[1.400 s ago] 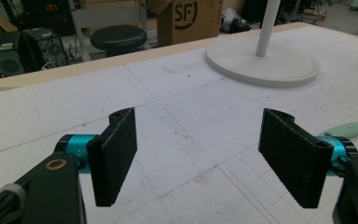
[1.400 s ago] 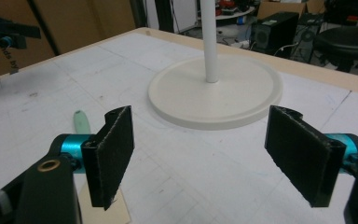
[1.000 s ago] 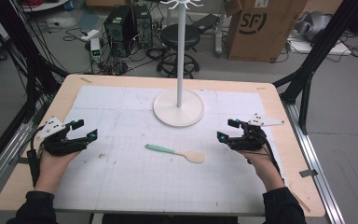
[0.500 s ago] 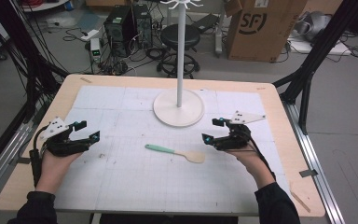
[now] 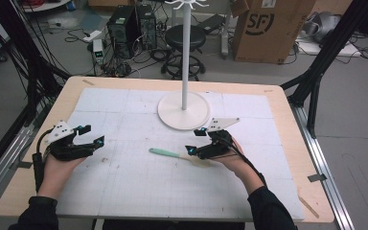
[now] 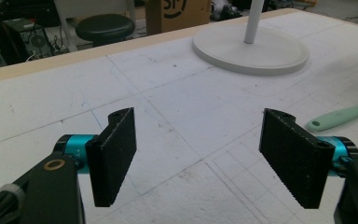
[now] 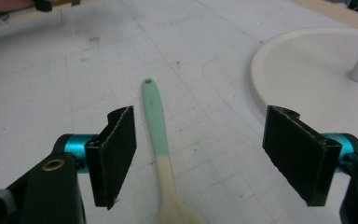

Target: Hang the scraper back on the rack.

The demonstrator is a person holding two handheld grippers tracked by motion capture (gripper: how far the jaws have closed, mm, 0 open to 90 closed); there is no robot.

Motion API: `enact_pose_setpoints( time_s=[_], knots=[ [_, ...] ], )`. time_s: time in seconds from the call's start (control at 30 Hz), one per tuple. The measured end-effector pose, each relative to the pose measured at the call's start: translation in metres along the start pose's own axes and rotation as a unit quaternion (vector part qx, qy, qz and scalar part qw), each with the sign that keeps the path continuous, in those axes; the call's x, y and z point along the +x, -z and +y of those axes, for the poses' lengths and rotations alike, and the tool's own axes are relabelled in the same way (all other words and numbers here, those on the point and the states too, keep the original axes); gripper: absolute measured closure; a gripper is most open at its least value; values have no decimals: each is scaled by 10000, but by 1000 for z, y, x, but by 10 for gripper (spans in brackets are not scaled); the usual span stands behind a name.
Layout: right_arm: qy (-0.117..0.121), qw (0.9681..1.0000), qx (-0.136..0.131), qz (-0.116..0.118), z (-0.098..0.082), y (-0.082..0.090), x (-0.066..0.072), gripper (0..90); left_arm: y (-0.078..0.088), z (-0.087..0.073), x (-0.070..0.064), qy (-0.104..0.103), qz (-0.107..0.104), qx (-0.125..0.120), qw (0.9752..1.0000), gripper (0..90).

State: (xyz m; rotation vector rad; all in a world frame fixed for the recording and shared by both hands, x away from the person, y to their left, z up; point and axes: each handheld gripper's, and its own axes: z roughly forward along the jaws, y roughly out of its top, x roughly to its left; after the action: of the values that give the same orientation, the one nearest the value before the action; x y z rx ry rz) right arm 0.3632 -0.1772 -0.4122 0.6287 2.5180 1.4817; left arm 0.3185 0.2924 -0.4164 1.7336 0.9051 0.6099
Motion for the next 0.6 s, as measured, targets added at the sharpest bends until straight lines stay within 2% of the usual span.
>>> enact_pose_setpoints(
  time_s=[0.03,0.1,0.27,0.3,0.33,0.43,0.6],
  knots=[
    [78,9999,141,6,-1,-8,3,281,0,0,0,-5,-3,1,10000,279],
    [154,9996,254,39,-2,-14,5,299,0,0,0,-8,-8,6,10000,279],
    [242,9978,605,80,-6,-25,9,367,-1,0,0,-6,-10,20,10000,279],
    [242,9978,605,80,-6,-25,9,367,-1,0,0,-12,-17,30,10000,279],
    [265,9972,691,99,-8,-28,9,411,-1,-1,0,-24,-27,55,10000,280],
    [315,9957,865,132,-10,-32,10,468,-2,-1,-1,-58,-25,77,10000,280],
    [398,9936,1044,167,-13,-38,13,561,-3,-1,-2,-78,-54,113,9999,282]
  ],
)
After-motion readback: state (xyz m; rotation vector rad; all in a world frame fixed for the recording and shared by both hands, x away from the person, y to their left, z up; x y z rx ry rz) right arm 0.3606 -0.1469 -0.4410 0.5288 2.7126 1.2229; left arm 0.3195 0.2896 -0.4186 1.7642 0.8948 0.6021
